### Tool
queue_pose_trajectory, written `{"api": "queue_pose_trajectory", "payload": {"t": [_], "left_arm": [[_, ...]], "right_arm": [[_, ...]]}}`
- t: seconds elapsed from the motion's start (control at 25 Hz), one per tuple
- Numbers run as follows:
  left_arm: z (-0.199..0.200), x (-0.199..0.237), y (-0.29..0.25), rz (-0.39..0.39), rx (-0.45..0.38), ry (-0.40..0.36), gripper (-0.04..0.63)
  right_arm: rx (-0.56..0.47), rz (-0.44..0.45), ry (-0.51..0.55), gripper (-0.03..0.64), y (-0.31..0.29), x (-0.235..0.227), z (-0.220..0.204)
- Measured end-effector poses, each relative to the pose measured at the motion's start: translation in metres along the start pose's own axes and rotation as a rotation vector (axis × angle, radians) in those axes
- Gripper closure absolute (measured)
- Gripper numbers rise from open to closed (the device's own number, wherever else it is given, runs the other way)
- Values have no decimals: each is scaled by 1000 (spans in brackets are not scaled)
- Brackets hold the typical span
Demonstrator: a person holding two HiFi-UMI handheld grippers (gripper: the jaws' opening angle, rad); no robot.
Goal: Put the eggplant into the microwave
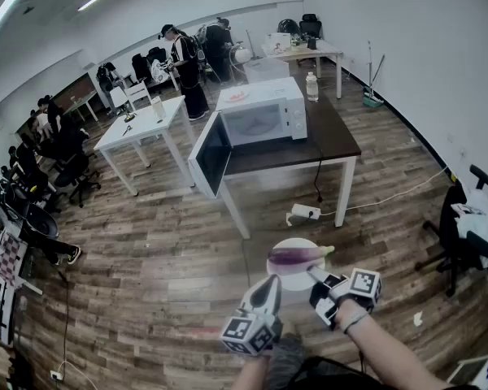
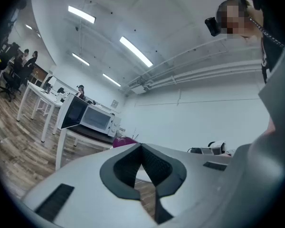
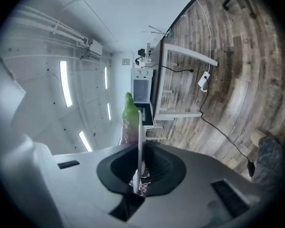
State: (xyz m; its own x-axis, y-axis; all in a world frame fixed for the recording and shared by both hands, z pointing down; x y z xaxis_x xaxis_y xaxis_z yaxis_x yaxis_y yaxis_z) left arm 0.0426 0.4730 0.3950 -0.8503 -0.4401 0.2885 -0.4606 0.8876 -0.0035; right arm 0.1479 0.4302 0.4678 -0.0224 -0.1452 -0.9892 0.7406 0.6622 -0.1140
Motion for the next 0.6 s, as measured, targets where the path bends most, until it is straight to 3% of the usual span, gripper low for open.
{"api": "queue_pose_trajectory", "payload": {"t": [0.2, 0.6], "left_arm": [[6, 1, -6, -6, -5, -21, 595], [-2, 13, -16, 22, -1, -4, 595]], "right_arm": [[-4, 24, 11, 600, -6, 5, 7], [13, -18, 12, 600, -13, -6, 12]]}}
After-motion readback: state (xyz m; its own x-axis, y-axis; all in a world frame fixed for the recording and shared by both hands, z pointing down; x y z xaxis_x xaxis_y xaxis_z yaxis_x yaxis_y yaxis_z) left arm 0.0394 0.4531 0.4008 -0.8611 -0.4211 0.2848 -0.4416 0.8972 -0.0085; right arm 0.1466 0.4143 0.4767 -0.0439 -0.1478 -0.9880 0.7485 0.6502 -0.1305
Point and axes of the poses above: the fingertips, and each gripper's own axes: y backward along the fingers, x to its left, z out of its top, the point moved 1 cm from there along y, backward along the fingers, and after that the axes turned 5 degrees about -y, right-handed, at the moved point
